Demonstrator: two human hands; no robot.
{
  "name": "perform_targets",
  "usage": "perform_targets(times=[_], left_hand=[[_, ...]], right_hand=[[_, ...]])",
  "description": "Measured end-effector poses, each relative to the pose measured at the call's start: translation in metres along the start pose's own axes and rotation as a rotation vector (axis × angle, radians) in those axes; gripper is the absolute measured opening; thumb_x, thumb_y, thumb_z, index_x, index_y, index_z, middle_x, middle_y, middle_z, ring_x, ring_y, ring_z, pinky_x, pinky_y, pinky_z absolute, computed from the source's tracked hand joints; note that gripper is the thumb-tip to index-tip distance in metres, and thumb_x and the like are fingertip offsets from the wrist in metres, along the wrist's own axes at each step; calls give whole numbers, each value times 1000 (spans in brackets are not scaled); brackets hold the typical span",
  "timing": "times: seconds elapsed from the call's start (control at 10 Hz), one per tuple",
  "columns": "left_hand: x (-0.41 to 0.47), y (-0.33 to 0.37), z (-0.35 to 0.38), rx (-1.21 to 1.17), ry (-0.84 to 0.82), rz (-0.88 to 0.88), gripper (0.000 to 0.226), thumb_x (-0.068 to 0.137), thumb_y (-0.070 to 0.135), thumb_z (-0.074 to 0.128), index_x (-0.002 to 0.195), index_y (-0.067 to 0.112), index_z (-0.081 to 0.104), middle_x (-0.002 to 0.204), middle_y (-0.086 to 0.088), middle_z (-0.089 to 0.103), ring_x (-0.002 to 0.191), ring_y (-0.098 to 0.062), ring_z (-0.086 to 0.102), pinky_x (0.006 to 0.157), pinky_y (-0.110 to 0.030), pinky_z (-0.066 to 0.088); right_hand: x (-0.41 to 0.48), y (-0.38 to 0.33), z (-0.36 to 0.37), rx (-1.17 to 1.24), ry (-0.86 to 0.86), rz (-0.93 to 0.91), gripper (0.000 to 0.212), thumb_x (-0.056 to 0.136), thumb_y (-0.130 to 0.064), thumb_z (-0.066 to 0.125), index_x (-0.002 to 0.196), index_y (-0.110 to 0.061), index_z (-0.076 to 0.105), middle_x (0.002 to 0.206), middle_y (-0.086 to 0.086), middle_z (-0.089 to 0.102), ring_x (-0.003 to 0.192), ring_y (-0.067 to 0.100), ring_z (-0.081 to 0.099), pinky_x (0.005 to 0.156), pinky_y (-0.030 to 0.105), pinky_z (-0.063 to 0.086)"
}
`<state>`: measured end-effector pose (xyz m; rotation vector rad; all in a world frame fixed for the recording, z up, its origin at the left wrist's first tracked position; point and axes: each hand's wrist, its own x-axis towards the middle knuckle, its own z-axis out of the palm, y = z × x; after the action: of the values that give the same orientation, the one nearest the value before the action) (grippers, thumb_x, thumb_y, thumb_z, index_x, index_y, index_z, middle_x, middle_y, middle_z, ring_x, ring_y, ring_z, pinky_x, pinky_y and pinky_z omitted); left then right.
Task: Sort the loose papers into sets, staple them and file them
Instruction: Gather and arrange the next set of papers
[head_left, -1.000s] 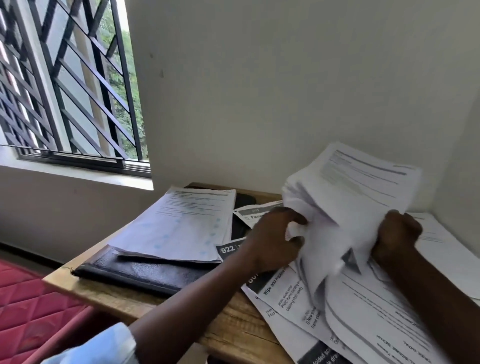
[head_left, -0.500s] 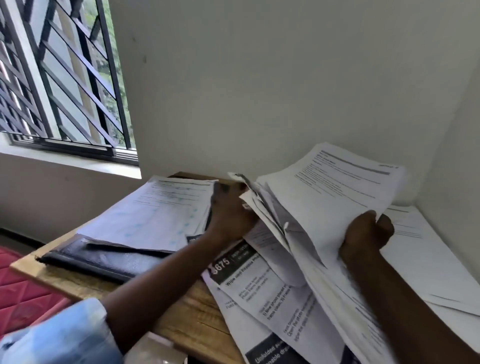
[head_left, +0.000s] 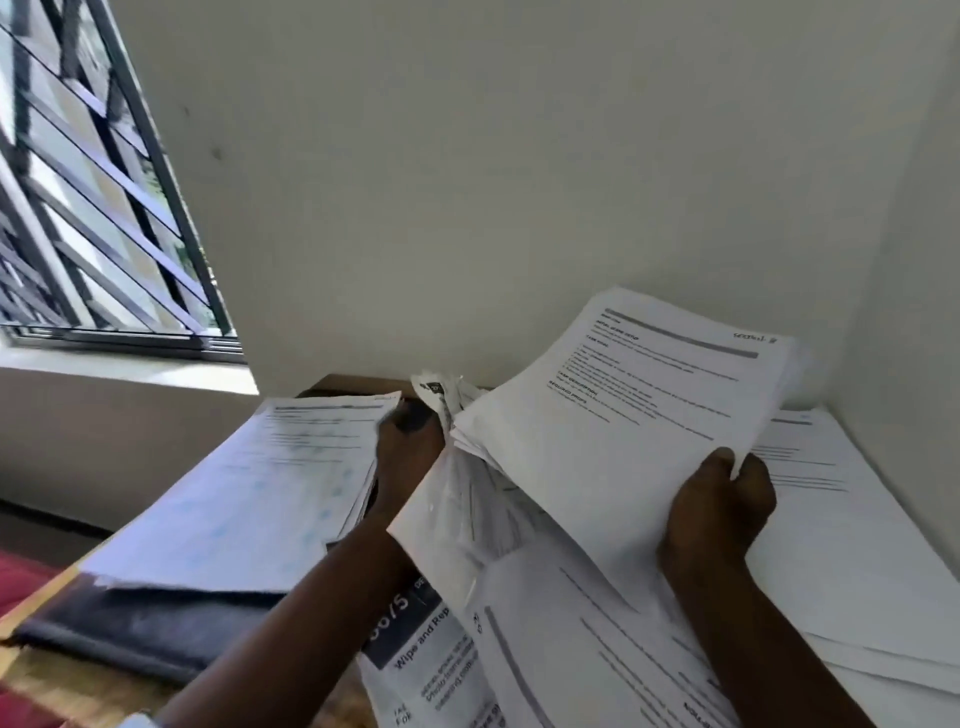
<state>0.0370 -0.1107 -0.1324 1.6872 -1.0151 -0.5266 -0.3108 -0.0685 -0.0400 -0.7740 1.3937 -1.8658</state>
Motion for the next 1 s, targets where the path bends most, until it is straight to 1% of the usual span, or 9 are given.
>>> perform_targets(times=[0.1,0.2,0.3,0.4,0.5,0.6,0.7,0.8,1.0], left_hand=[[-89,99,-20,-94,-218,11,82,90,79,54,128,7,62,126,-14,69,125,-40,60,108,-44,48],[-125,159,-27,-180,-250,-1,53,111,46,35,103,5,68,82,-7,77,74,-13,75,64,-19,55],[-137,164,-46,-322,-206,-58,69,85,81,59,83,13,70,80,-10,75,79,-22,77,79,-31,61],[-143,182,-80,-213,-133,44,54,83,77,65,85,23,67,99,-1,73,102,-28,70,100,-49,52],[-149,197,-133,-341,-233,26,41,94,55,66,111,19,75,110,-2,77,99,-24,74,84,-39,58],[-154,175,-179,-495,-87,148,41,76,12,76,117,5,73,110,-15,78,95,-31,75,84,-44,63],[-170,136,-220,-400,208,126,35,76,1,66,110,4,72,92,-9,79,80,-25,74,63,-29,60],[-192,92,-253,-125,451,7,41,69,23,63,109,14,71,95,-4,78,87,-28,75,77,-40,63],[-232,56,-260,130,701,-77,86,85,9,63,156,14,16,130,-20,62,111,-44,62,93,-47,51]], right_hand=[[8,6,7,-4,-36,-17,20,107,-15,43,101,-10,61,97,5,62,89,22,56,84,27,40],[12,7,8,16,-77,-58,21,105,-16,44,90,-14,58,90,2,59,87,21,54,84,31,44],[6,-16,10,-58,-104,-193,21,106,-18,44,98,-6,59,99,5,55,95,17,49,88,27,39],[-11,-47,21,-60,-250,-374,21,100,-38,44,86,-24,52,90,-5,47,92,15,44,86,29,34],[-45,-69,45,-117,-596,-407,20,96,-42,50,89,-26,58,90,-8,56,84,12,48,81,34,42],[-92,-80,81,-199,-841,-373,16,105,-29,57,105,-18,68,108,2,68,97,18,62,94,38,49],[-133,-76,114,-289,-1055,-248,33,105,-40,55,99,-12,70,96,3,66,88,19,60,81,32,47],[-159,-58,131,-417,-1168,-247,31,102,-39,58,82,-18,69,76,0,68,60,15,59,56,21,43],[-195,-15,128,-585,-1305,-499,16,101,-37,60,90,-26,63,94,-8,67,89,17,67,84,36,53]])
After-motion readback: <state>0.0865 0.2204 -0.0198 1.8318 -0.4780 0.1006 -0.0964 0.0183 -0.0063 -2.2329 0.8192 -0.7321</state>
